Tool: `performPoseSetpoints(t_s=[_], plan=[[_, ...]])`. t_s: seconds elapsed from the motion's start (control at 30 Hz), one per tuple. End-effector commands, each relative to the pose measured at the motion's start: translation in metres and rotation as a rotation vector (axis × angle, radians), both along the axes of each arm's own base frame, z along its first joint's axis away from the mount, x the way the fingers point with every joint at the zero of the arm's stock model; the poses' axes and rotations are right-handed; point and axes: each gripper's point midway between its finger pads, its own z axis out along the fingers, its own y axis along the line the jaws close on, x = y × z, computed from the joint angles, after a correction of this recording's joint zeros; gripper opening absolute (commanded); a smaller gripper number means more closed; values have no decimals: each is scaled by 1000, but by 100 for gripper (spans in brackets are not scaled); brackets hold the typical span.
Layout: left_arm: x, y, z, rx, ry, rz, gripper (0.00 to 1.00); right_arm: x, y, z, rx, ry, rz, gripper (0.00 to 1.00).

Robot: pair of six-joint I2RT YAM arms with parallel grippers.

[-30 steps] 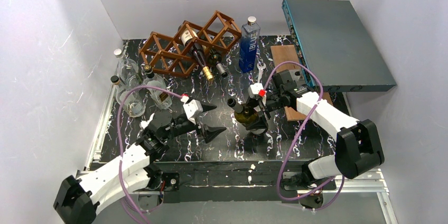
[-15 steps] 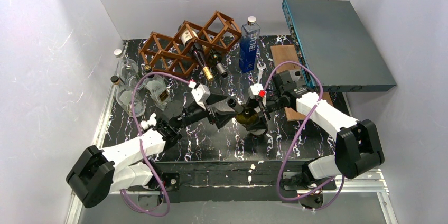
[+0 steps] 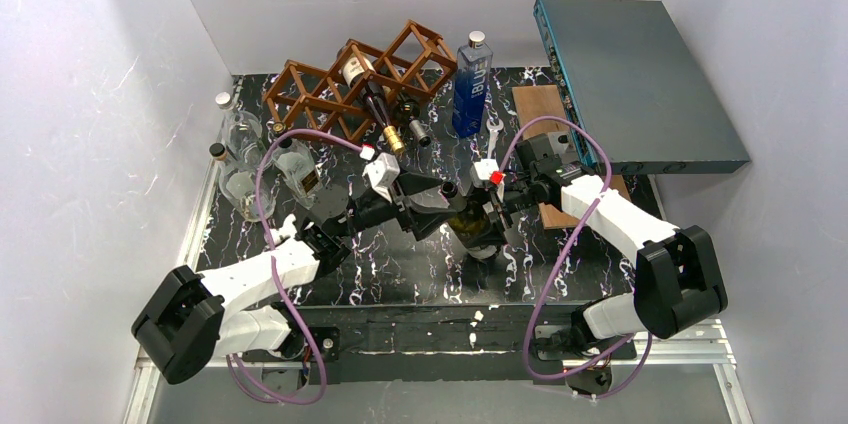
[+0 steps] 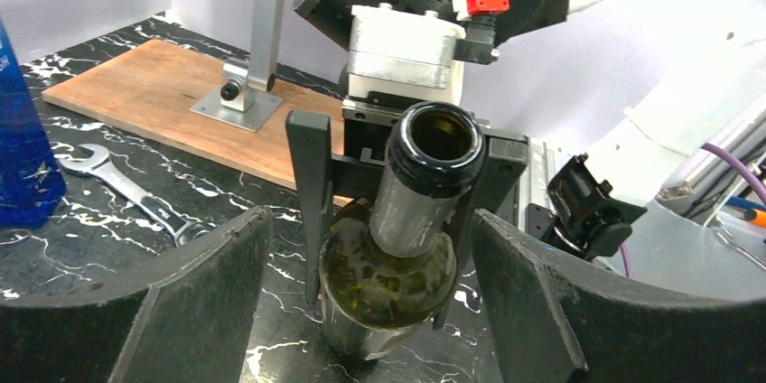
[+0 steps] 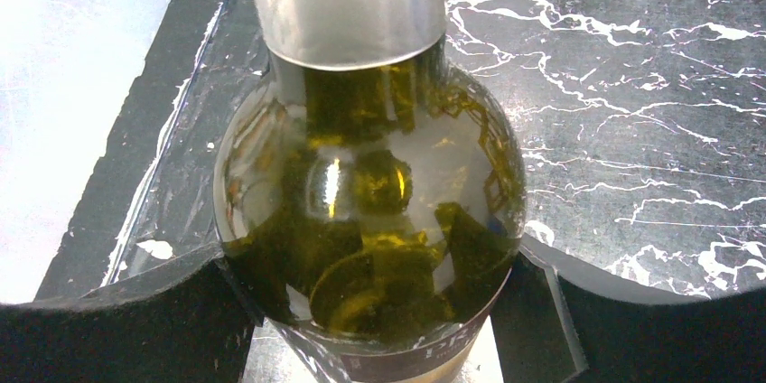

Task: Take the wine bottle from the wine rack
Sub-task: Place the wine bottle at the center of the board.

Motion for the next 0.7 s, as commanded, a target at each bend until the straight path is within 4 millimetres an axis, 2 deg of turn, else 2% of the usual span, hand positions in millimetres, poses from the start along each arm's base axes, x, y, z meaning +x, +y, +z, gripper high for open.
performPoseSetpoints(t_s=[0.0,0.17,0.37,0.4,0.43,0.5,0.57,0.67], plan=[[-10,-5,23,-39,-68,-60,79,-5,5,22,104,-24,47,4],[0,-22,31,-51,-43,-88,75,-4,5,20,101,-23,44,4],[-2,-33,29,-53,-29,-133,63,-4,5,19,101,-22,43,4],[-2,-34,29,-53,-28,-139,59,-4,5,19,101,-22,43,4],[-3,-35,29,-52,-29,-147,50,-4,5,19,100,-20,42,4],[-8,-37,28,-45,-44,-183,22,-4,5,18,99,-22,41,4],[-9,-36,28,-45,-48,-184,0,-4,5,17,97,-20,40,6],[-7,-30,28,-47,-63,-144,0,-3,4,17,94,-19,34,13]])
